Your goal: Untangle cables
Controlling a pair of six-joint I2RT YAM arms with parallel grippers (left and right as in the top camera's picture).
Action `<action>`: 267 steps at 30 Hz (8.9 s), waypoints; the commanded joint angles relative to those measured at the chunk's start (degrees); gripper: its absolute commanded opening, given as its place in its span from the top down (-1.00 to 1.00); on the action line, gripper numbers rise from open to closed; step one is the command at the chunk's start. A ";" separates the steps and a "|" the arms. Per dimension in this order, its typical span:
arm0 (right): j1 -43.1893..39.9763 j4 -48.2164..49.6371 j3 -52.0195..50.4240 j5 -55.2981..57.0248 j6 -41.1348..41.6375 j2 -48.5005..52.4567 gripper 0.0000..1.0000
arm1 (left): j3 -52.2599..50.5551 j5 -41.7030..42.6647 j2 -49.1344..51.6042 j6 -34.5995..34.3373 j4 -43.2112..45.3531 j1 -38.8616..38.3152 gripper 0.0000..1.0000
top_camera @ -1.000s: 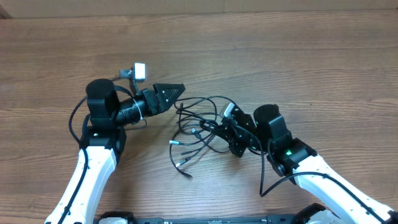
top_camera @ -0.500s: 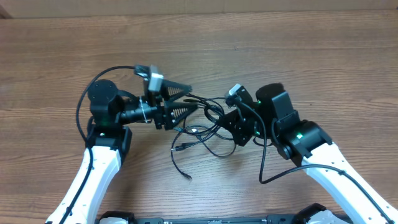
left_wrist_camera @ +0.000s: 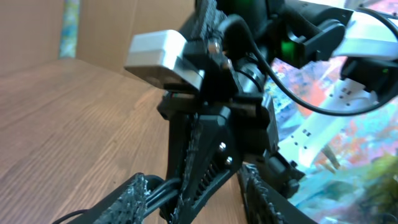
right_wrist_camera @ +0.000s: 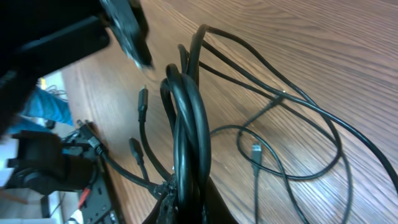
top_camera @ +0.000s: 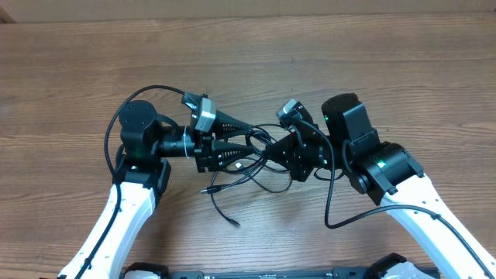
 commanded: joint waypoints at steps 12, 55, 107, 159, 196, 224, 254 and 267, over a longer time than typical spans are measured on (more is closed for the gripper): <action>-0.28 2.21 2.60 -9.92 -0.02 -1.33 0.93 | 0.44 -5.75 0.02 4.46 -9.16 0.00 0.36; -2.78 2.12 2.60 -10.67 -0.24 -2.27 0.93 | 0.44 -0.90 0.02 4.22 -14.69 1.07 -0.87; -2.78 -2.58 2.49 0.26 -0.24 -2.21 0.92 | 0.44 -24.00 0.02 -9.31 -14.73 -0.04 0.91; -2.78 -2.16 2.49 0.24 -0.22 1.03 -0.10 | 0.44 -24.87 0.02 -12.31 -21.57 -0.11 0.91; -2.73 -1.68 2.49 0.24 -0.20 1.03 0.46 | 0.44 -24.90 0.02 -18.47 -18.97 -4.61 0.91; -2.73 -2.12 2.49 0.24 -0.20 1.03 0.92 | 0.44 -45.94 0.02 -41.99 -21.00 -4.59 0.91; -2.73 -1.84 2.49 1.14 -1.66 1.03 -0.39 | 0.44 -43.45 0.02 -46.56 -24.96 -4.61 0.92; -2.73 0.68 2.49 1.20 -27.02 1.07 -0.51 | 0.44 -28.33 0.02 -31.17 -22.93 -4.61 0.92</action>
